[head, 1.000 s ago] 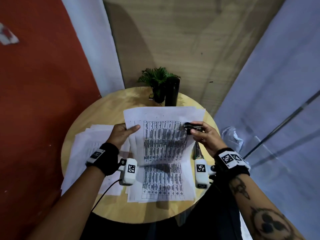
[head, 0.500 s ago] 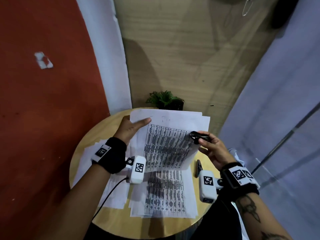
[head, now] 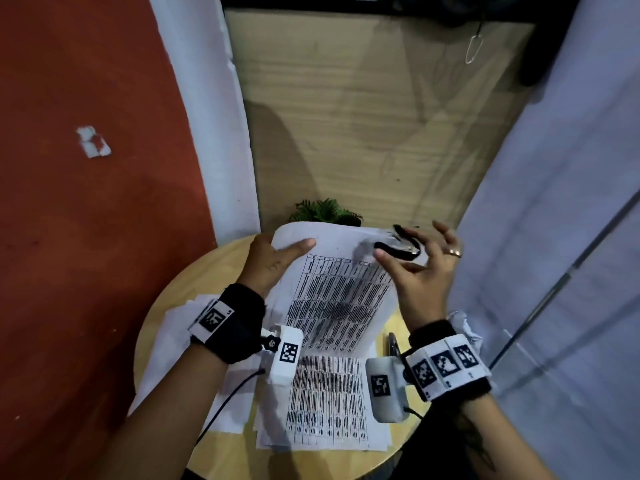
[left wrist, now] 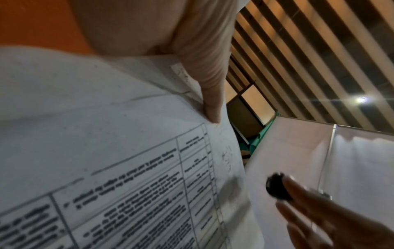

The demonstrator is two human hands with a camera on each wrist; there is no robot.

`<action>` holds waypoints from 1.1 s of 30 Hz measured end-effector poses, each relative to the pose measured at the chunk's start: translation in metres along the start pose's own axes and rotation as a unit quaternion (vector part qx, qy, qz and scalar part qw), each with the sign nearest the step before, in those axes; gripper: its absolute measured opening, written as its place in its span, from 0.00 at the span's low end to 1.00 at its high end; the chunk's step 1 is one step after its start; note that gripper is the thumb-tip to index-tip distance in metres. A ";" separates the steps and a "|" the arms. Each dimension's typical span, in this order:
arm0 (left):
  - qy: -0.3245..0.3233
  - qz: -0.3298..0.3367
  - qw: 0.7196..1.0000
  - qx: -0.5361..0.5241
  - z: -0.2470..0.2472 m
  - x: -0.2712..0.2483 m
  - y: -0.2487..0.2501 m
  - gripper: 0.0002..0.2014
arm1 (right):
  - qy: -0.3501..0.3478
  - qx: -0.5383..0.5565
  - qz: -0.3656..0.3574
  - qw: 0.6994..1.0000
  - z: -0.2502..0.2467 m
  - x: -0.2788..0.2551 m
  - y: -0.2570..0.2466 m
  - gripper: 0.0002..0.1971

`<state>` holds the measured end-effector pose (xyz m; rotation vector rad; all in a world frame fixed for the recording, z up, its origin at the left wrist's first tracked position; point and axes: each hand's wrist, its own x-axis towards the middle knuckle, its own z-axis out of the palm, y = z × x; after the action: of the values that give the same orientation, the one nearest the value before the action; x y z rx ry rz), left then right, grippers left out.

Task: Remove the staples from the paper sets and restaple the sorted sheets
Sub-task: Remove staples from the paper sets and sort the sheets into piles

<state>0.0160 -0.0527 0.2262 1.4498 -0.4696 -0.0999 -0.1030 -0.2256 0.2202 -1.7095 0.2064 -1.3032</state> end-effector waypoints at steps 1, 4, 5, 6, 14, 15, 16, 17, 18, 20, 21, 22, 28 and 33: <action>0.006 0.006 1.000 -0.004 0.001 -0.001 0.003 0.25 | -0.030 -0.024 -0.044 0.998 0.005 -0.002 -0.008 0.23; 0.001 0.004 1.000 -0.012 0.004 -0.005 0.013 0.36 | -0.165 -0.063 -0.128 0.976 0.022 -0.007 -0.022 0.23; -0.005 -0.001 1.000 -0.008 0.005 -0.006 0.016 0.33 | -0.193 -0.079 -0.159 0.965 0.026 -0.008 -0.023 0.22; -0.011 -0.003 1.000 -0.001 0.005 -0.007 0.020 0.26 | -0.208 -0.094 -0.188 0.955 0.029 -0.007 -0.025 0.21; -0.023 0.028 0.999 0.017 0.003 -0.012 0.034 0.26 | -0.215 -0.144 -0.263 0.930 0.034 0.004 -0.035 0.19; -0.024 0.025 0.999 0.019 0.003 -0.011 0.035 0.26 | -0.218 -0.140 -0.267 0.928 0.034 0.005 -0.036 0.18; -0.026 0.025 0.999 0.022 0.003 -0.011 0.036 0.24 | -0.219 -0.138 -0.270 0.927 0.033 0.005 -0.037 0.18; -0.023 0.023 0.999 0.028 0.003 -0.011 0.037 0.22 | -0.220 -0.137 -0.275 0.926 0.032 0.006 -0.037 0.18; -0.020 0.024 0.999 0.033 0.004 -0.011 0.038 0.21 | -0.220 -0.137 -0.279 0.925 0.031 0.006 -0.037 0.18; -0.013 0.026 0.999 0.042 0.004 -0.012 0.040 0.20 | -0.217 -0.138 -0.287 0.923 0.031 0.008 -0.038 0.18; -0.014 0.027 0.999 0.044 0.005 -0.013 0.041 0.19 | -0.214 -0.138 -0.291 0.922 0.030 0.008 -0.038 0.18; -0.017 0.028 0.998 0.045 0.005 -0.013 0.042 0.17 | -0.212 -0.137 -0.294 0.922 0.030 0.008 -0.039 0.18; -0.020 0.044 0.997 0.063 0.011 -0.021 0.050 0.10 | -0.211 -0.149 -0.317 0.913 0.029 0.009 -0.044 0.17; -0.026 0.047 0.997 0.058 0.011 -0.023 0.053 0.18 | -0.213 -0.163 -0.332 0.905 0.029 0.011 -0.049 0.16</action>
<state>-0.0202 -0.0477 0.2721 1.5400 -0.5932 -0.0358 -0.0939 -0.1895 0.2647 -2.4343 -0.4840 -1.3631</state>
